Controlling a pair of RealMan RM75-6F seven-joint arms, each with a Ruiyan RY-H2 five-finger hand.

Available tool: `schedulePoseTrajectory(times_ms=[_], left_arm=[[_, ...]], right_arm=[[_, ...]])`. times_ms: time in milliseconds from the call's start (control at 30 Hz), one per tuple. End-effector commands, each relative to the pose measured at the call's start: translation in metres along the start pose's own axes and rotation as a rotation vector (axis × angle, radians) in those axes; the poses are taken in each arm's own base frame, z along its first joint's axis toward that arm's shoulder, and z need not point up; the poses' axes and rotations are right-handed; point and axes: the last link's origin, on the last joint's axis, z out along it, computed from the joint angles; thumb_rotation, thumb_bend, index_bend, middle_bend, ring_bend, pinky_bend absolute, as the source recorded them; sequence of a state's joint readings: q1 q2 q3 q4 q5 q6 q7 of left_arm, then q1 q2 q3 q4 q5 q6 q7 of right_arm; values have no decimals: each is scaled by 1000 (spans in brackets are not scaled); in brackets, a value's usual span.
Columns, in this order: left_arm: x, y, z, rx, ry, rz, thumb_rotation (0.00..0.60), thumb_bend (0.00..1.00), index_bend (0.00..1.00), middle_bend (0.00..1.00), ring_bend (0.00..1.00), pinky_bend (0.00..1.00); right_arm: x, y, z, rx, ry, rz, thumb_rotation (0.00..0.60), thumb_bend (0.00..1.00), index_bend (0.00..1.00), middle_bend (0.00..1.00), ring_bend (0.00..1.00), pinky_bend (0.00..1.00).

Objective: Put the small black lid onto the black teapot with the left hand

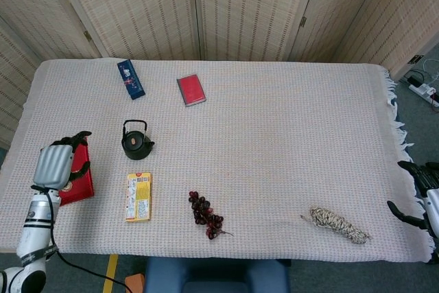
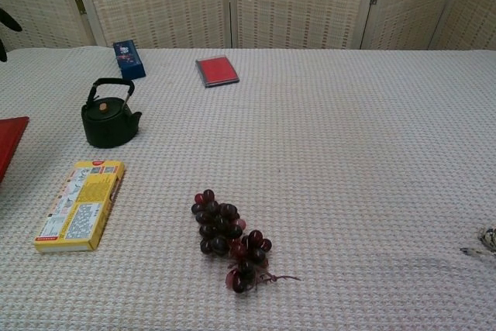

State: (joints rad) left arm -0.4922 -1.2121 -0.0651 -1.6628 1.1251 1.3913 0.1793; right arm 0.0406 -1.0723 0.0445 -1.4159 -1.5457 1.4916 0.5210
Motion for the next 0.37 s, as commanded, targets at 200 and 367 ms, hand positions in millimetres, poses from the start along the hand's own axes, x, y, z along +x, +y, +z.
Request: schedulePoseTrajectory(times_ms=[200,367], left_arm=[[-1,-34,-50,58,42,68,600,297,200,256,241,261],[-2,-46,-82,86,70,101,600,297,198,239,227,244]], right_arm=[[-2,-2,5,17,3,4,600,305,130,152,142,100],[-6,-6,4,15,19,9,600,304,129,154,170,100]])
